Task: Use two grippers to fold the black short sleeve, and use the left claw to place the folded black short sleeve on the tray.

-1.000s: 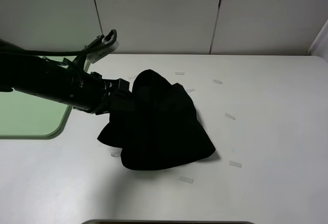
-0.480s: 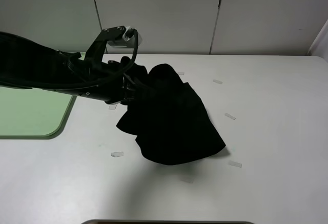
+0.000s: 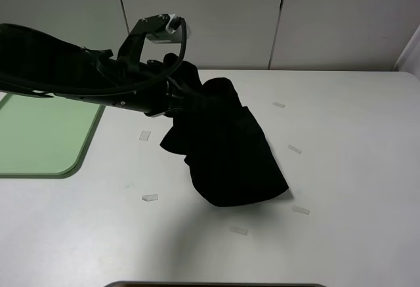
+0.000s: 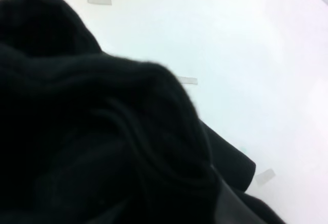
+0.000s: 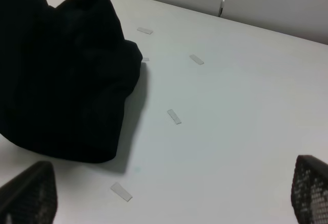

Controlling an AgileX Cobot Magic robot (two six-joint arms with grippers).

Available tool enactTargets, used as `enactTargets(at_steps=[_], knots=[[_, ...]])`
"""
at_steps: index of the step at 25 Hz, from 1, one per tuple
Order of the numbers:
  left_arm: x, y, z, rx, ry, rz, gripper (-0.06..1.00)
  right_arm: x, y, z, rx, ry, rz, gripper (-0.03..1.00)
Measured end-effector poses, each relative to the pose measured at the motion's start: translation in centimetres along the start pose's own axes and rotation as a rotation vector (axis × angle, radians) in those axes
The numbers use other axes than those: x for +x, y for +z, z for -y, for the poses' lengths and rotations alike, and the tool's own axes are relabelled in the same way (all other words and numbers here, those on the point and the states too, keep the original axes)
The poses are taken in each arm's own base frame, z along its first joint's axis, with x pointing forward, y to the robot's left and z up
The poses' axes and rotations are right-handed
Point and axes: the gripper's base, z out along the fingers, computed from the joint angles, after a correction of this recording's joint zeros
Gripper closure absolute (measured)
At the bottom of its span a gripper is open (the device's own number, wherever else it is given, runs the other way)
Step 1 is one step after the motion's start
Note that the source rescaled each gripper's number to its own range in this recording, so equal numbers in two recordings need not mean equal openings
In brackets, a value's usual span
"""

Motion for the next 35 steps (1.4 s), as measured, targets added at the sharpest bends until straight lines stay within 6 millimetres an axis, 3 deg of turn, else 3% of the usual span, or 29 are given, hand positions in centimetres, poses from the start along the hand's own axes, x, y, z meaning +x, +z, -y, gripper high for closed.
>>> enactTargets(at_steps=[17,20,23,27,35], knots=[[-0.6,9.4,-0.9,0.024,-0.145,-0.087,0.9,0.0,0.0,0.0,0.0,0.0,0.0,-0.03],[-0.7,10.3,-0.7,0.027,-0.137,-0.089,0.8,0.0,0.0,0.0,0.0,0.0,0.0,-0.03],[-1.1,10.6,-0.4,0.022,-0.119,-0.078,0.58,0.0,0.0,0.0,0.0,0.0,0.0,-0.03],[-1.6,10.7,-0.1,0.03,0.006,-0.063,0.37,0.0,0.0,0.0,0.0,0.0,0.0,-0.03],[-1.1,11.2,1.8,0.113,0.571,-0.051,0.31,0.0,0.0,0.0,0.0,0.0,0.0,-0.03]])
